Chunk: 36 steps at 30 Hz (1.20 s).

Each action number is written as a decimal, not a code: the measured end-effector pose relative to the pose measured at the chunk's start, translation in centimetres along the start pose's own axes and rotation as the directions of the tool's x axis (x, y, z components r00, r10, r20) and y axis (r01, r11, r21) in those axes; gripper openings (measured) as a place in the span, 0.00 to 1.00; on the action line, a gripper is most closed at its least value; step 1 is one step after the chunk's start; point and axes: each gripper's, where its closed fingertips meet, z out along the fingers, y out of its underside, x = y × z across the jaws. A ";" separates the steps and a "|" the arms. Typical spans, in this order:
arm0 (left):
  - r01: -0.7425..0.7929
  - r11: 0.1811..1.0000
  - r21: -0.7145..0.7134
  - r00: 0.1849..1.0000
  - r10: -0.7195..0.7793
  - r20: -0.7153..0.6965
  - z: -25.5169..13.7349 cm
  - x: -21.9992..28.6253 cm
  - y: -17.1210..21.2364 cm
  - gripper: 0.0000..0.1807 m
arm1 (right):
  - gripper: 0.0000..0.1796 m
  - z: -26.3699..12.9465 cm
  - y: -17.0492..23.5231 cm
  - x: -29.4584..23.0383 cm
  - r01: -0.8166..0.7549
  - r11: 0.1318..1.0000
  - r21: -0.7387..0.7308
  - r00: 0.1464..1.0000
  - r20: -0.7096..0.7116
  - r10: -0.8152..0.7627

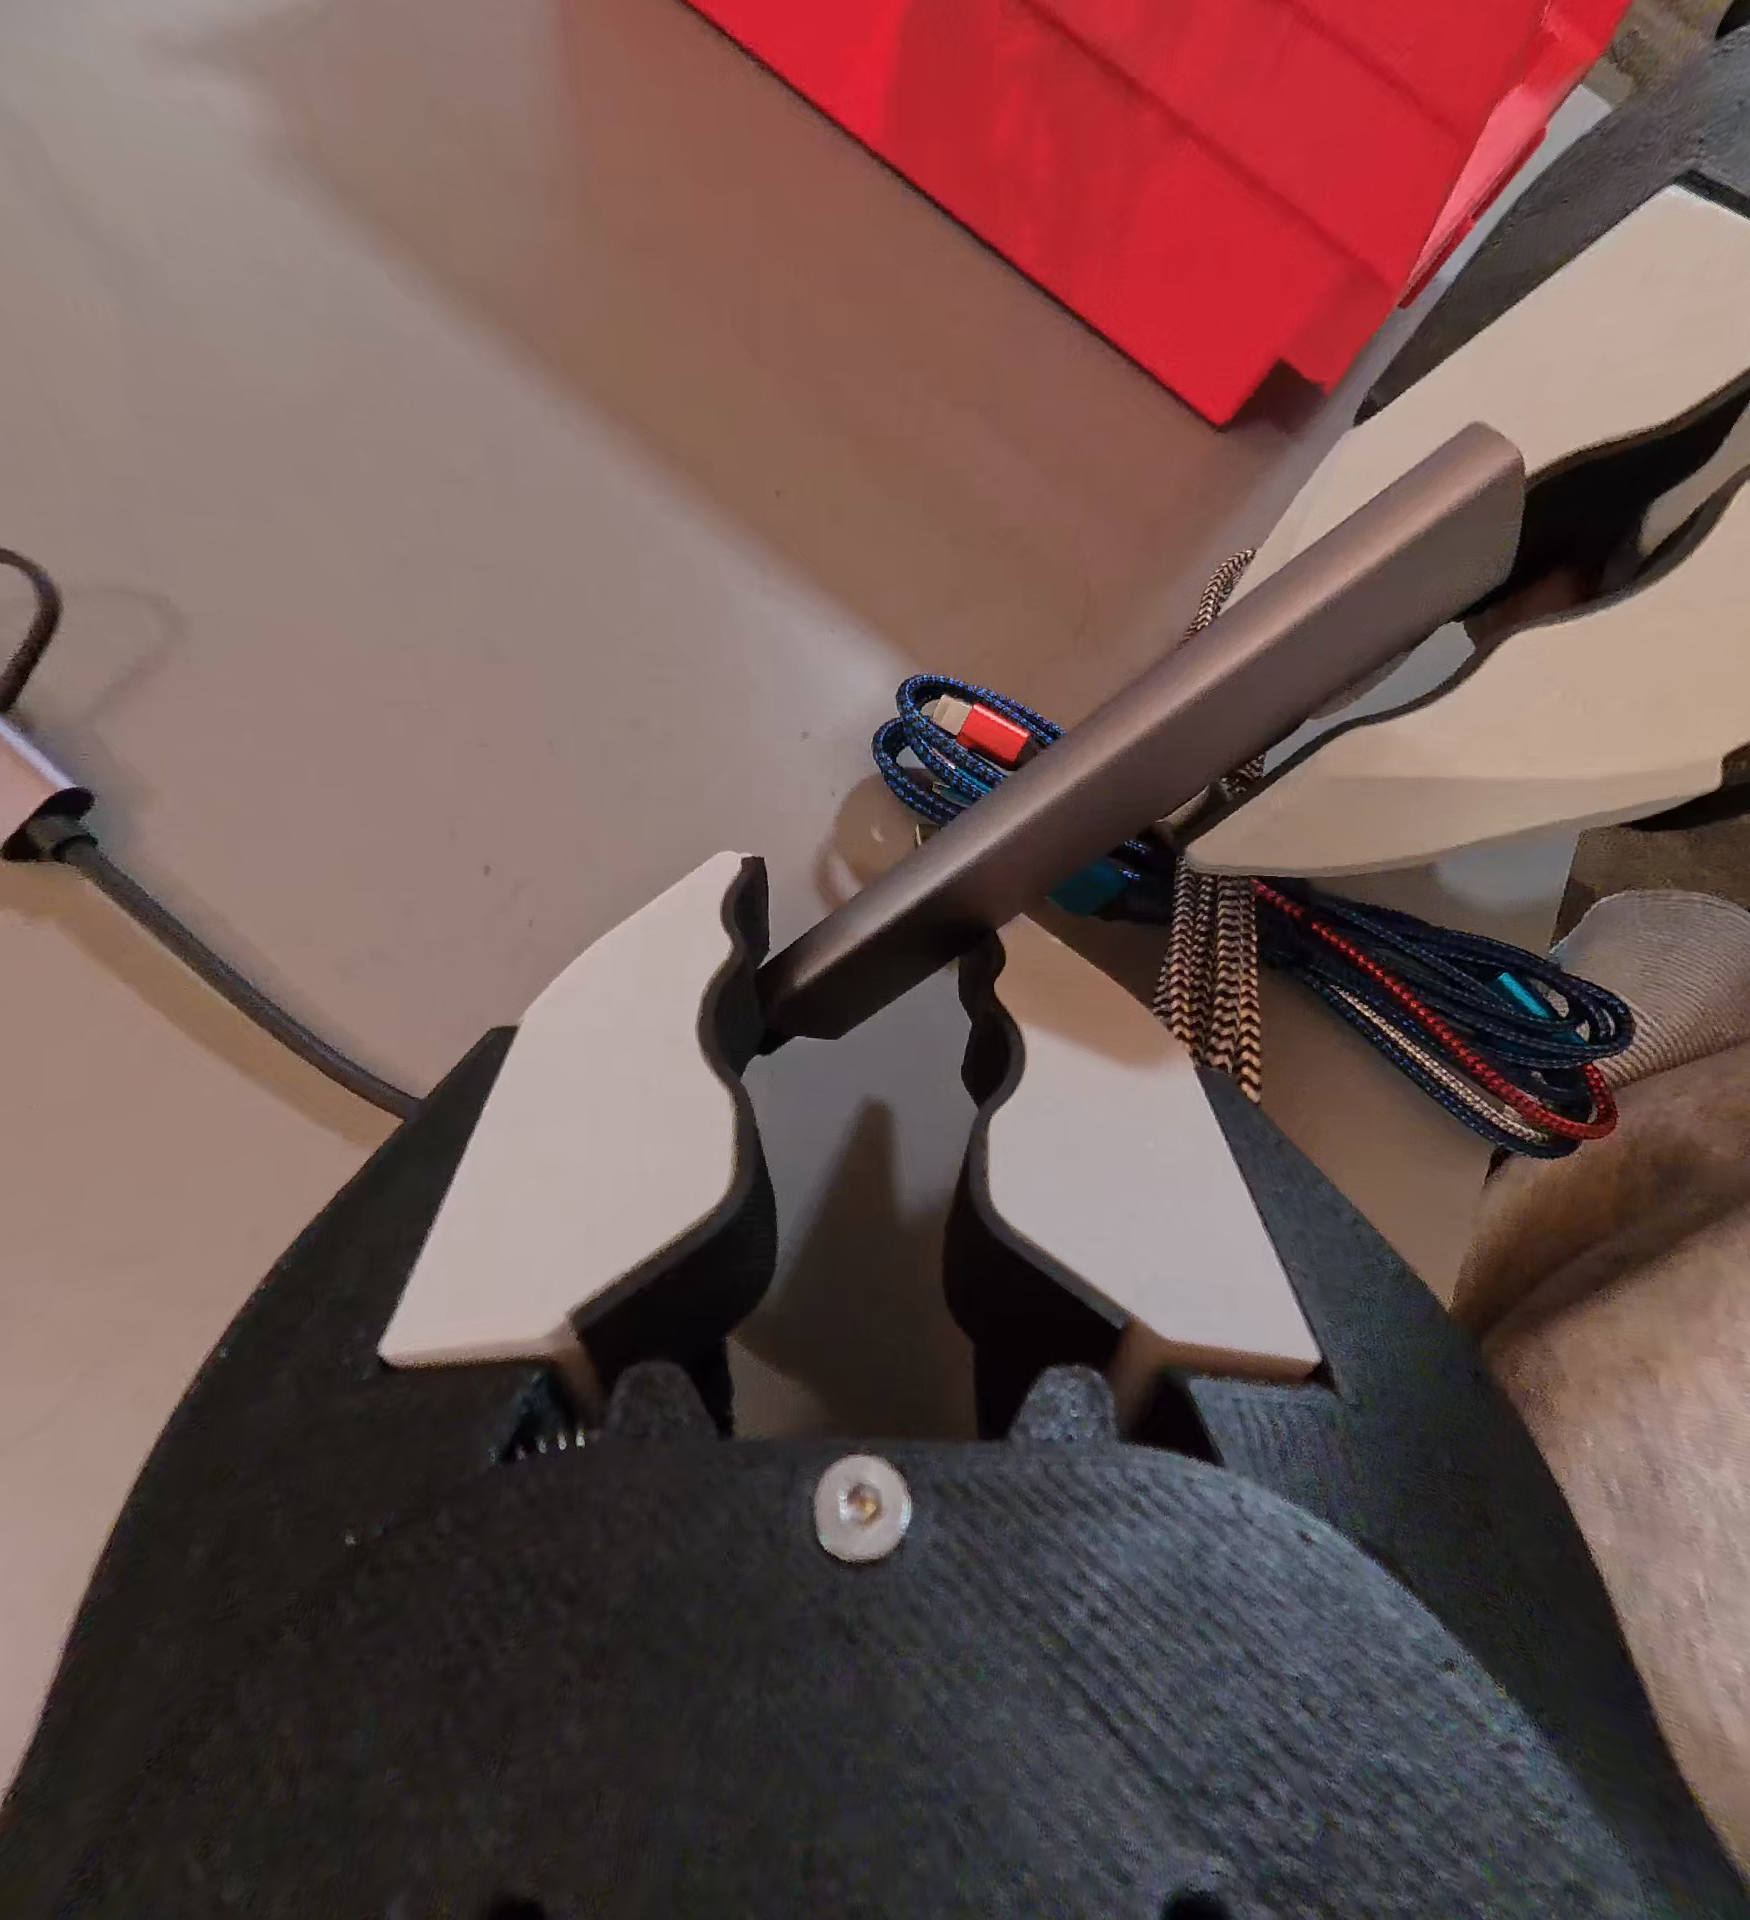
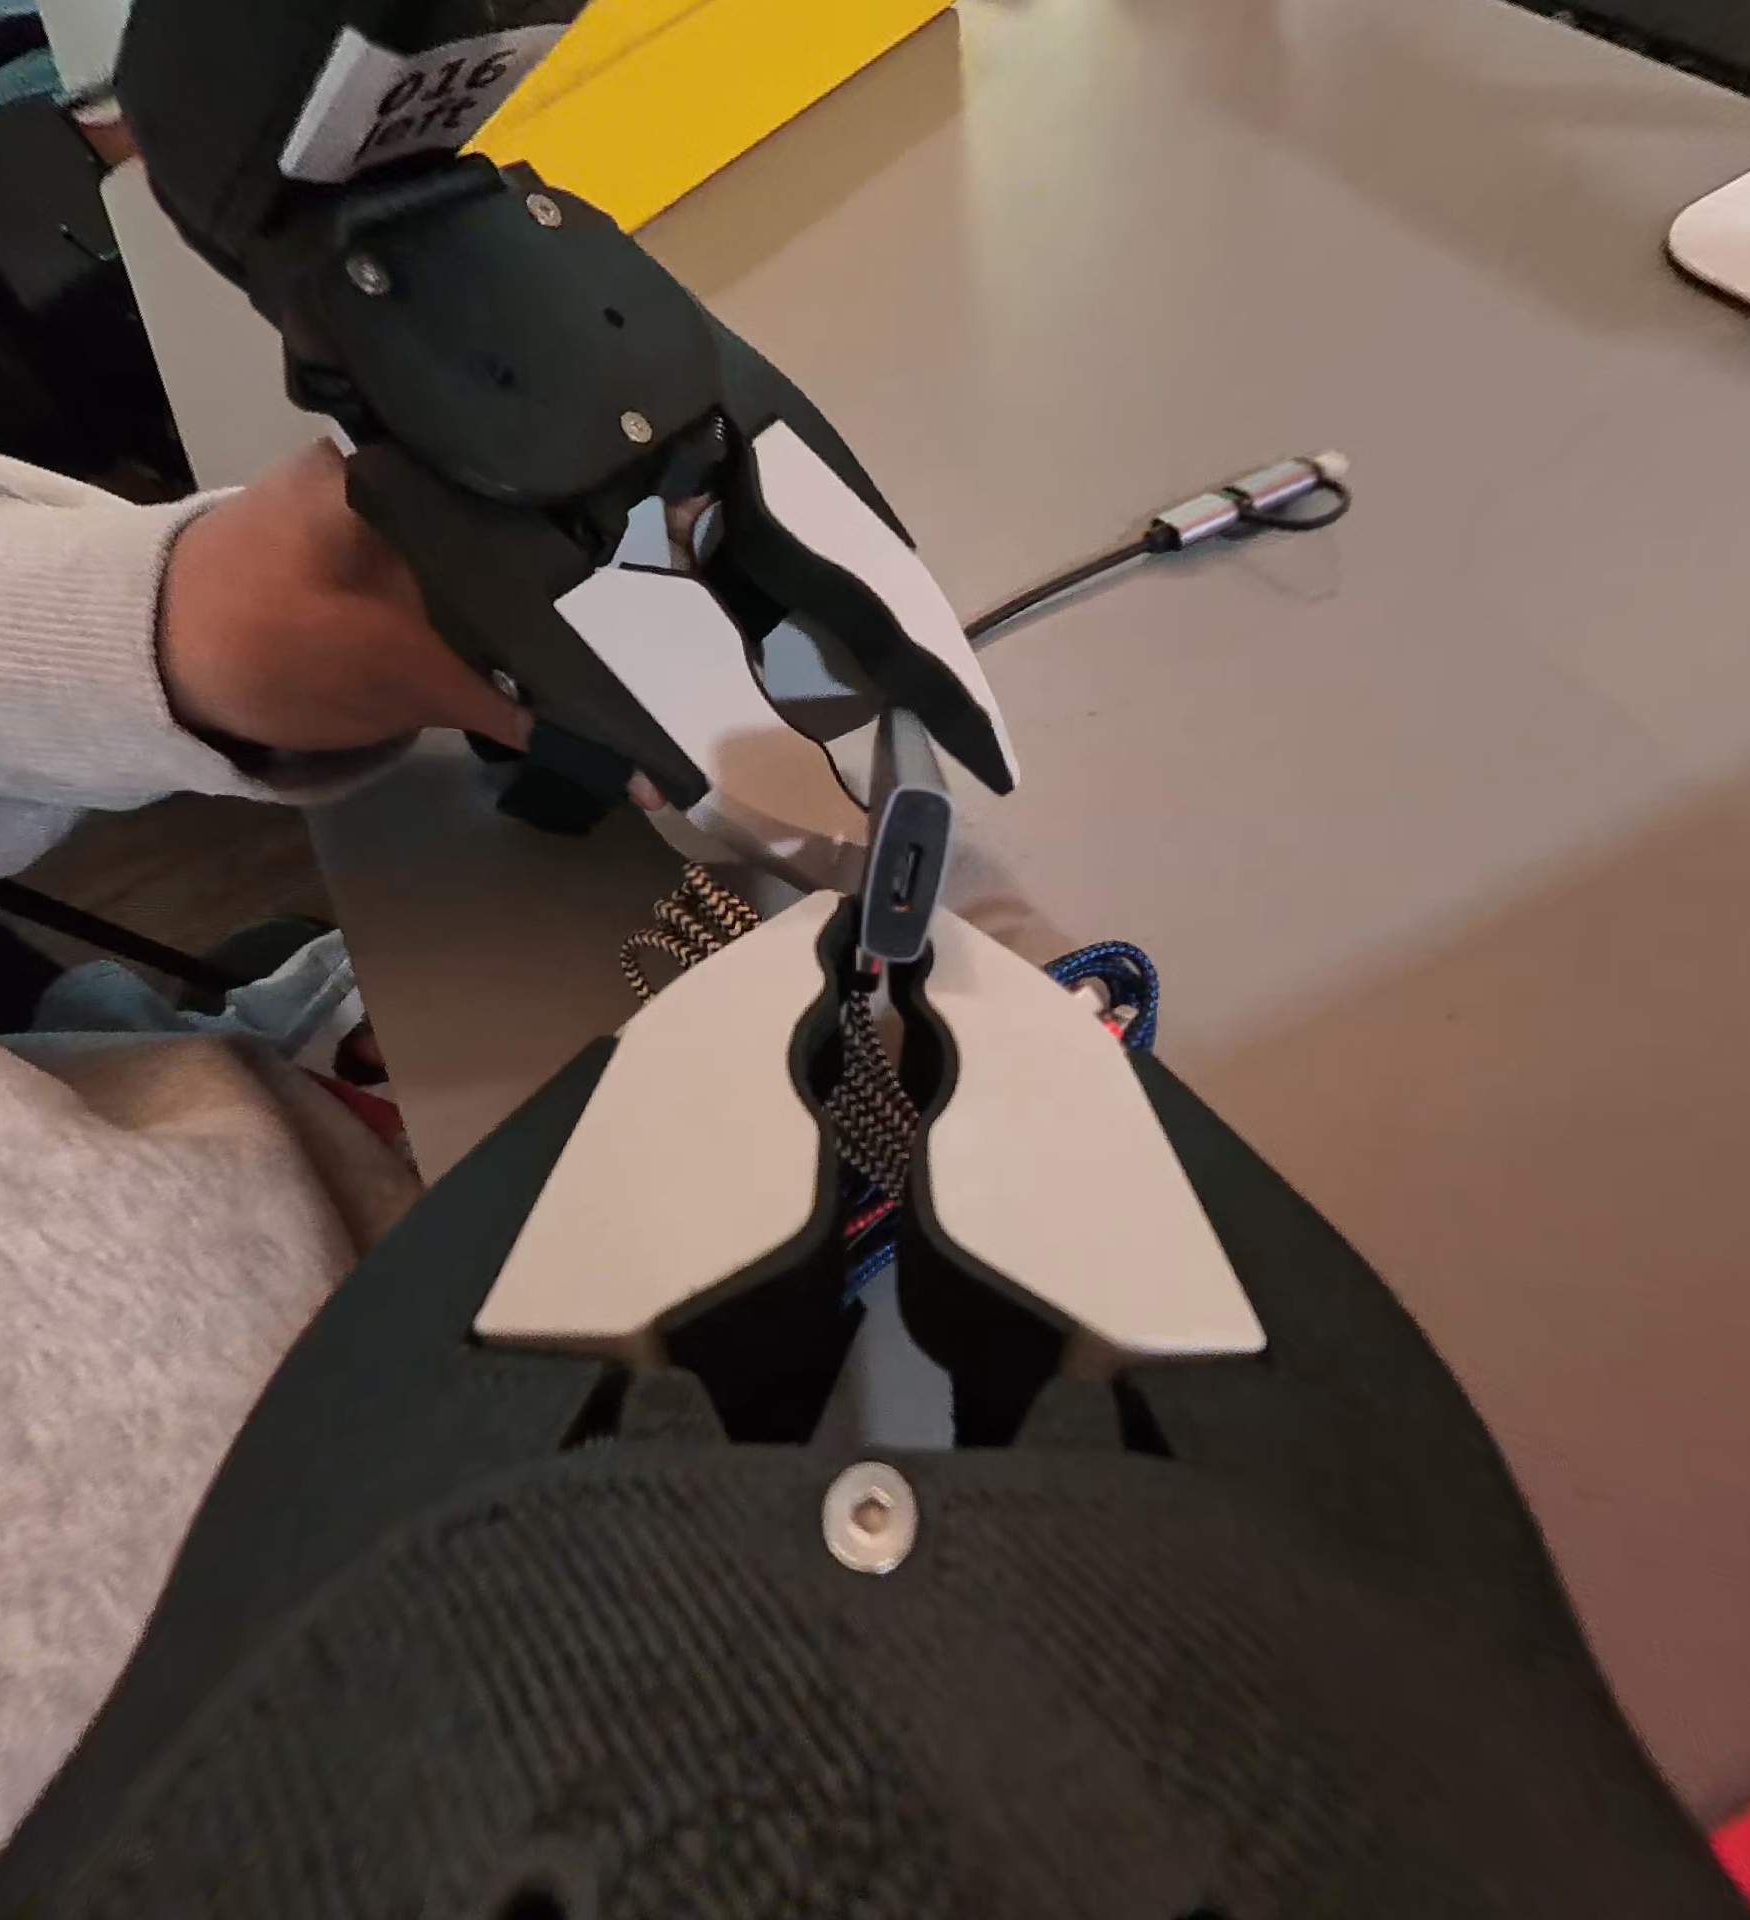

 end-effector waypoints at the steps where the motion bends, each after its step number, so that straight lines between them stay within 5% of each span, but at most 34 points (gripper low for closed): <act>1: -0.001 1.000 0.000 1.000 0.001 0.003 0.0 0.0 0.0 0.23 | 0.04 0.0 0.1 -0.1 -0.038 0.999 -0.001 0.999 0.026 0.038; 4: -0.008 1.000 -0.004 1.000 0.008 0.012 0.1 0.0 0.1 0.23 | 0.04 -0.1 0.3 0.0 -0.114 0.993 -0.015 0.990 0.076 0.115; 8: -0.009 1.000 -0.020 1.000 0.010 0.014 0.3 0.0 0.4 0.23 | 0.04 0.0 0.6 -0.2 0.047 0.996 -0.070 0.999 -0.014 -0.048; 12: 0.018 1.000 0.006 1.000 -0.018 -0.008 0.2 0.2 0.0 0.23 | 0.05 -0.3 0.3 -0.1 -0.209 0.977 -0.032 0.966 0.145 0.212; 16: 0.036 0.999 0.034 0.999 -0.036 -0.016 0.0 0.1 -0.3 0.23 | 0.04 -0.3 -0.1 -0.1 -0.147 0.989 -0.007 0.986 0.082 0.147; 20: 0.083 0.995 0.059 0.996 -0.080 -0.044 -0.2 0.1 -0.7 0.23 | 0.04 -0.6 -0.9 0.1 -0.305 0.949 0.080 0.944 0.157 0.290; 29: 0.100 0.988 0.114 0.995 -0.099 -0.016 -0.1 -0.1 -1.7 0.23 | 0.04 -0.9 -1.7 0.7 0.080 0.984 0.158 0.988 -0.146 -0.057; 36: 0.122 0.987 0.101 0.993 -0.120 -0.023 -0.1 -0.3 -1.3 0.23 | 0.04 -0.6 -1.5 0.6 -0.119 0.978 0.172 0.991 -0.043 0.128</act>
